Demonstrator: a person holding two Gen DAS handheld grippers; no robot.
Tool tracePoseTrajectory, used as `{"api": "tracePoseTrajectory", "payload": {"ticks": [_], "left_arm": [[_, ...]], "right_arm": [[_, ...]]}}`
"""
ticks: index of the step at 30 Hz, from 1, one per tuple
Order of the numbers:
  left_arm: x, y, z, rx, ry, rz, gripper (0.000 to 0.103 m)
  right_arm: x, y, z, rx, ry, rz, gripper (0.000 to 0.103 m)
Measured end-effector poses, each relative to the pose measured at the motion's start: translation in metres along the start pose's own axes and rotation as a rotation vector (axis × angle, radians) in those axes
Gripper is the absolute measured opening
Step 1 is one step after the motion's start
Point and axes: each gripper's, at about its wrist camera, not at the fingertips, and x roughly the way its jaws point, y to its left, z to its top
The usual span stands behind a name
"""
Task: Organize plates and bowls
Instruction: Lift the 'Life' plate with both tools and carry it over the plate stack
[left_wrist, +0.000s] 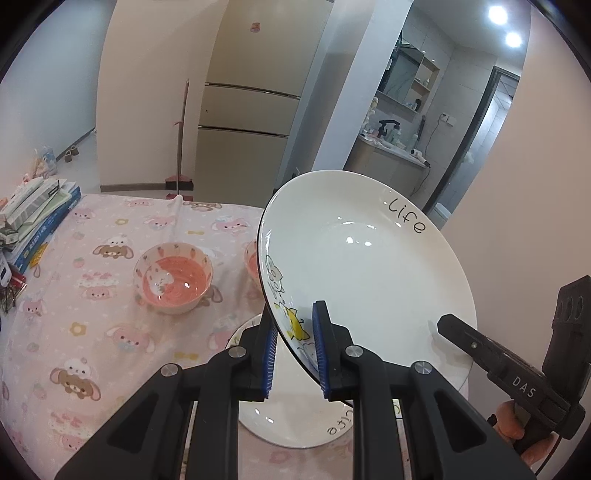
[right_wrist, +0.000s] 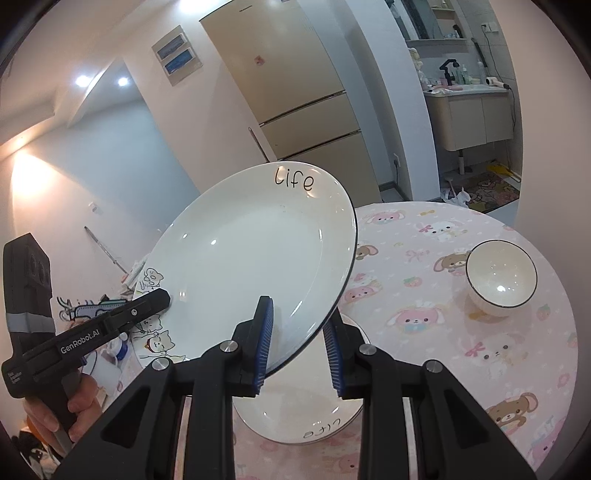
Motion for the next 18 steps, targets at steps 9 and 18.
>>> {"api": "tracePoseTrajectory", "payload": {"ticks": [9, 18], "left_arm": [[0.000, 0.015, -0.032, -0.020, 0.054, -0.024, 0.020], [0.017, 0.032, -0.059, -0.033, 0.112, -0.015, 0.020]], "right_arm": [[-0.001, 0.008, -0.022, -0.059, 0.054, -0.007, 0.026], [0.016, 0.006, -0.047, -0.066, 0.119, -0.011, 0.026]]}}
